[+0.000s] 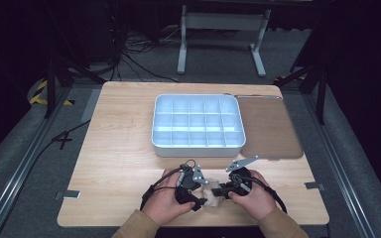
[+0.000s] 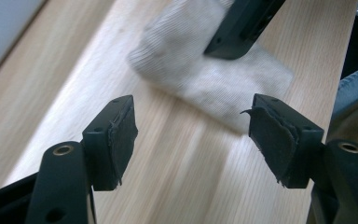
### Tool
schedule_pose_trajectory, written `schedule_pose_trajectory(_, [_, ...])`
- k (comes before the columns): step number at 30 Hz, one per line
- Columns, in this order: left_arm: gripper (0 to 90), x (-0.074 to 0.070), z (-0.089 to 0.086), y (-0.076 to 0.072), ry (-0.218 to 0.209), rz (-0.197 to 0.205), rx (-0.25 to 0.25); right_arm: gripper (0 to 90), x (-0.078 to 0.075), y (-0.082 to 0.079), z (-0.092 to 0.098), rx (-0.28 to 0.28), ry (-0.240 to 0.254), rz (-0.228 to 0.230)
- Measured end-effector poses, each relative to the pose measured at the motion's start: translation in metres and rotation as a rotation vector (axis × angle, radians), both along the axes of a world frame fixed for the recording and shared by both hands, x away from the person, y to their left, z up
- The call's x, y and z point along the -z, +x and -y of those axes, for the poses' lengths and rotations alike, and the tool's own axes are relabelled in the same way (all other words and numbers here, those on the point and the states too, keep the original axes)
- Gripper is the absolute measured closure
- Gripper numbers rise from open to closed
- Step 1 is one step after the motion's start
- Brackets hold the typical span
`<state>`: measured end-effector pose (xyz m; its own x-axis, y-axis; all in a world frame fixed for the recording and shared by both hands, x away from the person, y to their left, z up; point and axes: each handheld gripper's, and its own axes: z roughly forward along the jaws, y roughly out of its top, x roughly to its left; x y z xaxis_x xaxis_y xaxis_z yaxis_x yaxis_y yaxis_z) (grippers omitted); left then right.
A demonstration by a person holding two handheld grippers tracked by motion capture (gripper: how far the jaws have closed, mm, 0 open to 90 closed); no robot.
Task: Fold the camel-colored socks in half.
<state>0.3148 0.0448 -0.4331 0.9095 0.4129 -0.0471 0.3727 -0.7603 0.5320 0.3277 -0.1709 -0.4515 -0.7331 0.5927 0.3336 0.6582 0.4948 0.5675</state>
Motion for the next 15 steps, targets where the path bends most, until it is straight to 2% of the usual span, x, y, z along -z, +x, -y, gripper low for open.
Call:
schedule_pose_trajectory(6, [33.0,-0.01,-0.028,-0.001,-0.024,0.009,-0.048,74.8,-0.009,0.0,0.002,-0.008,0.017,0.018])
schedule_pose_trajectory(8, [33.5,-0.011,-0.042,-0.003,-0.03,-0.003,-0.081,74.8,-0.014,0.0,0.003,-0.007,0.027,0.026])
schedule_pose_trajectory(11, [34.3,-0.012,-0.057,-0.004,-0.046,-0.042,-0.13,74.8,-0.021,0.0,0.004,-0.006,0.03,0.041])
schedule_pose_trajectory(14, [34.3,-0.012,-0.064,-0.004,-0.048,-0.05,-0.147,74.8,-0.026,0.0,0.005,-0.005,0.03,0.051])
schedule_pose_trajectory(15, [34.3,-0.014,-0.069,-0.004,-0.045,-0.046,-0.155,74.8,-0.031,0.001,0.007,-0.005,0.027,0.063])
